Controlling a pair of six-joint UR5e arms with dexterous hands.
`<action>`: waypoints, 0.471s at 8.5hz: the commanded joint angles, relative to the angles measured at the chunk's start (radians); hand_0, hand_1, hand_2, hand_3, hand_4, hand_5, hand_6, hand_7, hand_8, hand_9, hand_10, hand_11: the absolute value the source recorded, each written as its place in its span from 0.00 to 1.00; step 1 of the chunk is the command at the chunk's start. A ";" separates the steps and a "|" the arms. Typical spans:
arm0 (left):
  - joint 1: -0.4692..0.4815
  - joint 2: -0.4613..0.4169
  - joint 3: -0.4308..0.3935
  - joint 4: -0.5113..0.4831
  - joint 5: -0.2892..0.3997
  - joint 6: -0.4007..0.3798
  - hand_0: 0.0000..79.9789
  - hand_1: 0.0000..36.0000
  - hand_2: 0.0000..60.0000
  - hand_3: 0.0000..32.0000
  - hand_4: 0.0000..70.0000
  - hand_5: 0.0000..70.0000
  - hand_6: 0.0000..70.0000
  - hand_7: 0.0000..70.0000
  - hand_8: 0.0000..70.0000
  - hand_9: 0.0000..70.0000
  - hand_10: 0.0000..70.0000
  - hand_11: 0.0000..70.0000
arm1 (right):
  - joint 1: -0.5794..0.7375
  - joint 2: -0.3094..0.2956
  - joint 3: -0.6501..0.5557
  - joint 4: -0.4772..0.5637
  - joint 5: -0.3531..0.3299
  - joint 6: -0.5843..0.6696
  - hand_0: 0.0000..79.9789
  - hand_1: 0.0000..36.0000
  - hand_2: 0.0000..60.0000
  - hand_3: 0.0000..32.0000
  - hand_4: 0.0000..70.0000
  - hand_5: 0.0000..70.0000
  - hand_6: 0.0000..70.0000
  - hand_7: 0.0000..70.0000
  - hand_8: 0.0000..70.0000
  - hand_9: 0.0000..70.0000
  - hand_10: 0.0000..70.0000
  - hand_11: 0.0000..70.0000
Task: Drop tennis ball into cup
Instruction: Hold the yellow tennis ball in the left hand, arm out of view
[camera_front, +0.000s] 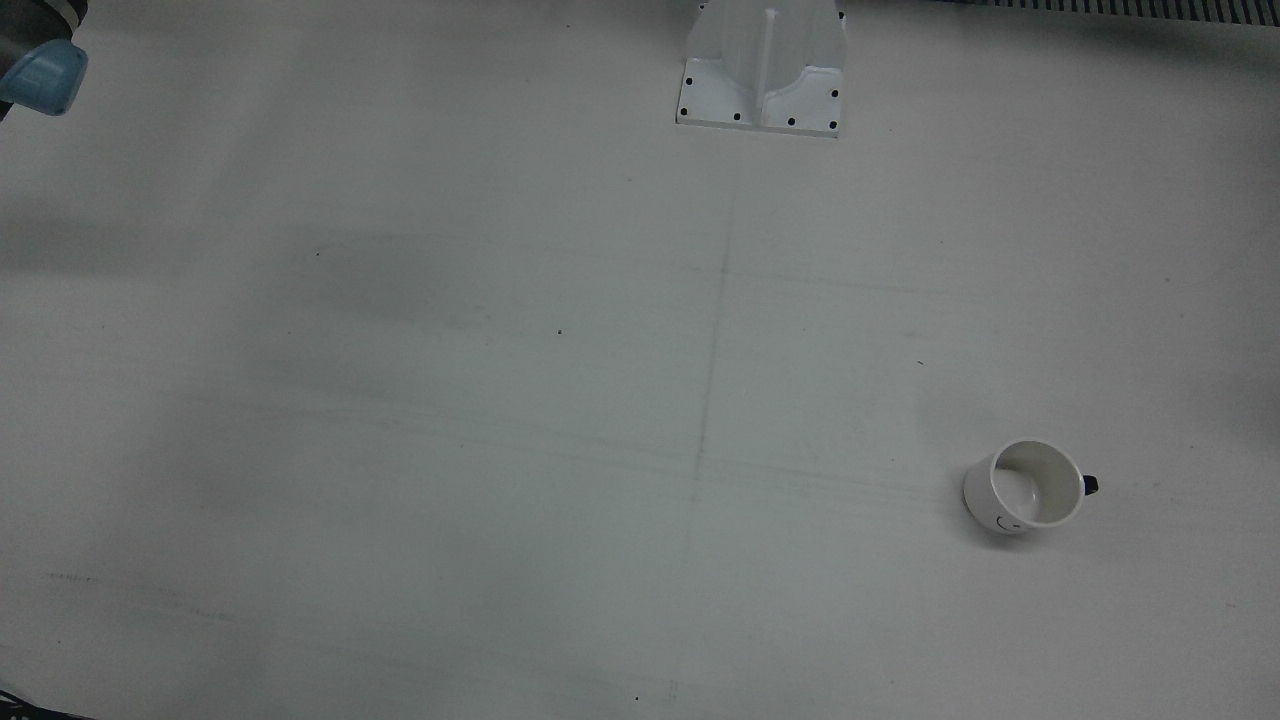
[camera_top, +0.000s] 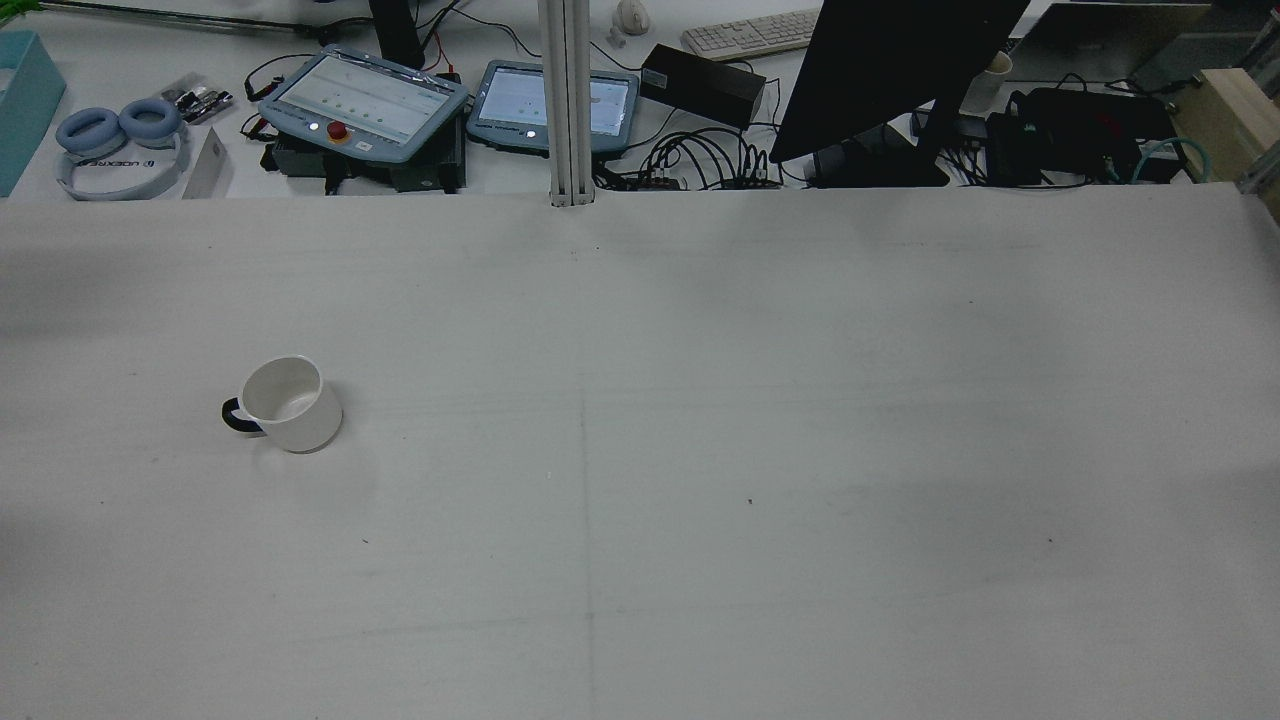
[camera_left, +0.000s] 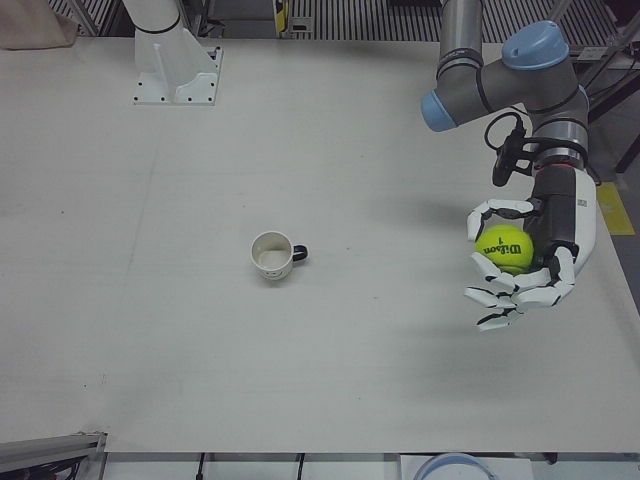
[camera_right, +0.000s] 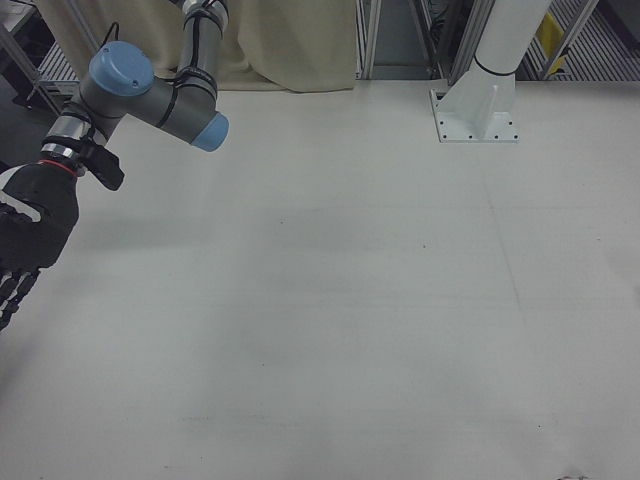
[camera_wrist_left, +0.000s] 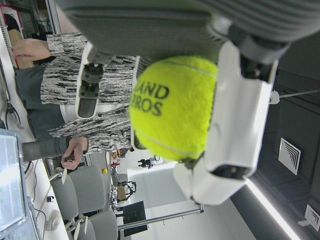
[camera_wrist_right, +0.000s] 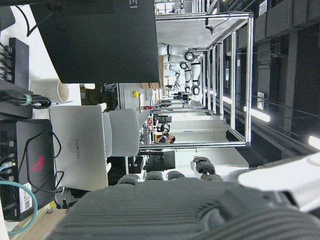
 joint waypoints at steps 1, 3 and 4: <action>0.080 0.023 -0.133 0.011 0.005 0.009 1.00 1.00 0.83 0.96 0.09 0.46 1.00 0.84 0.60 0.51 0.24 0.40 | 0.000 0.000 -0.002 0.001 -0.001 0.001 0.00 0.00 0.00 0.00 0.00 0.00 0.00 0.00 0.00 0.00 0.00 0.00; 0.240 0.026 -0.172 0.041 0.034 0.021 1.00 1.00 0.83 0.94 0.09 0.48 1.00 0.82 0.62 0.51 0.24 0.40 | 0.000 0.000 -0.005 0.000 -0.001 0.003 0.00 0.00 0.00 0.00 0.00 0.00 0.00 0.00 0.00 0.00 0.00 0.00; 0.317 0.029 -0.176 0.039 0.033 0.070 1.00 1.00 0.81 0.93 0.09 0.47 1.00 0.83 0.61 0.51 0.24 0.40 | 0.000 0.000 -0.005 0.001 0.001 0.003 0.00 0.00 0.00 0.00 0.00 0.00 0.00 0.00 0.00 0.00 0.00 0.00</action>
